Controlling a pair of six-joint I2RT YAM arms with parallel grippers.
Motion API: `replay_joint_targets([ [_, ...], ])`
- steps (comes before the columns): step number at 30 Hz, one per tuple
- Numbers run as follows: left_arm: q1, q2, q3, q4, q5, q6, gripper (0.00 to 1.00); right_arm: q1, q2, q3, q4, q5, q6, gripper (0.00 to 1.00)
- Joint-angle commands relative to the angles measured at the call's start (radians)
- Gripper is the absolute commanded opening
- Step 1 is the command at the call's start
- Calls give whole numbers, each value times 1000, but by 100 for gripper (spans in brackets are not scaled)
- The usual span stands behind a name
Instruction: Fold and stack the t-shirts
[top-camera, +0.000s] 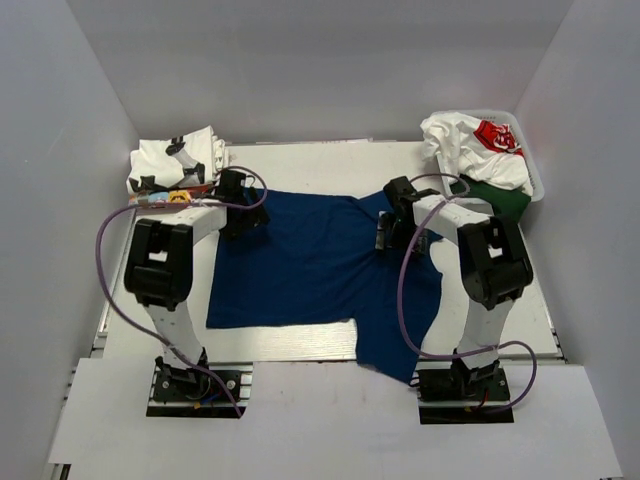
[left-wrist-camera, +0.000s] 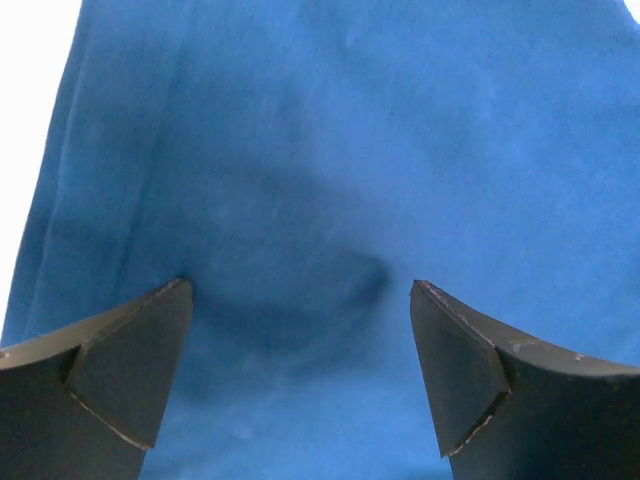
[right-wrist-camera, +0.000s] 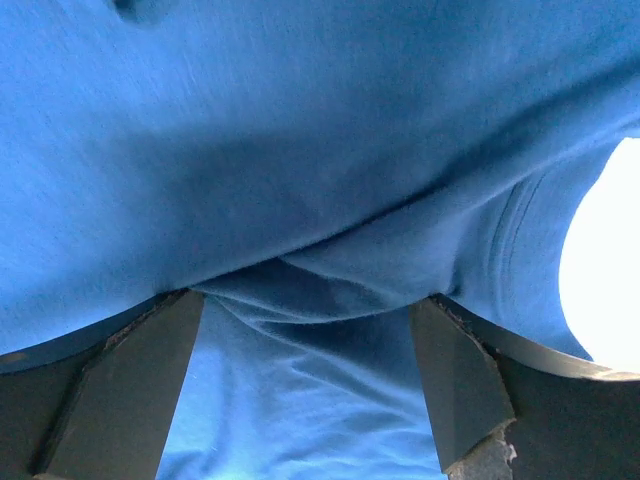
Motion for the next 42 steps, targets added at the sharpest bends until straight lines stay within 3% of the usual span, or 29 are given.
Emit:
replay_joint_targets([
  [1,14,152,156,-87,-61,-3,100,-56,143,105,142,64,-6,86],
  [8,25,395,474,-191,-102,18,100,-123,322,402,136,-39,-87,83],
  [11,25,386,517,-182,-64,54,100,-119,304,488,137,-10,-190,83],
  [13,25,328,526,-173,-64,68,100,-111,240,464,203,47,-242,83],
  [14,25,299,526,-173,-64,80,100,-108,190,426,217,50,-262,89],
  [17,5,120,418,-173,-97,89,100,-83,32,290,300,13,-330,90],
  [19,5,5,258,-154,-73,42,100,-45,-97,193,332,22,-344,90],
  [24,5,-401,-171,-122,-149,-110,100,23,-256,-41,280,93,-244,90],
  [28,30,-561,-354,-186,-226,-236,100,70,-427,-201,312,45,-164,90],
  [33,30,-631,-458,-239,-222,-316,100,93,-556,-343,302,94,-130,90],
  [39,30,-608,-531,-157,-197,-345,100,104,-657,-430,274,81,-106,90],
  [42,30,-541,-531,-157,-197,-345,92,107,-693,-452,262,97,-100,90],
])
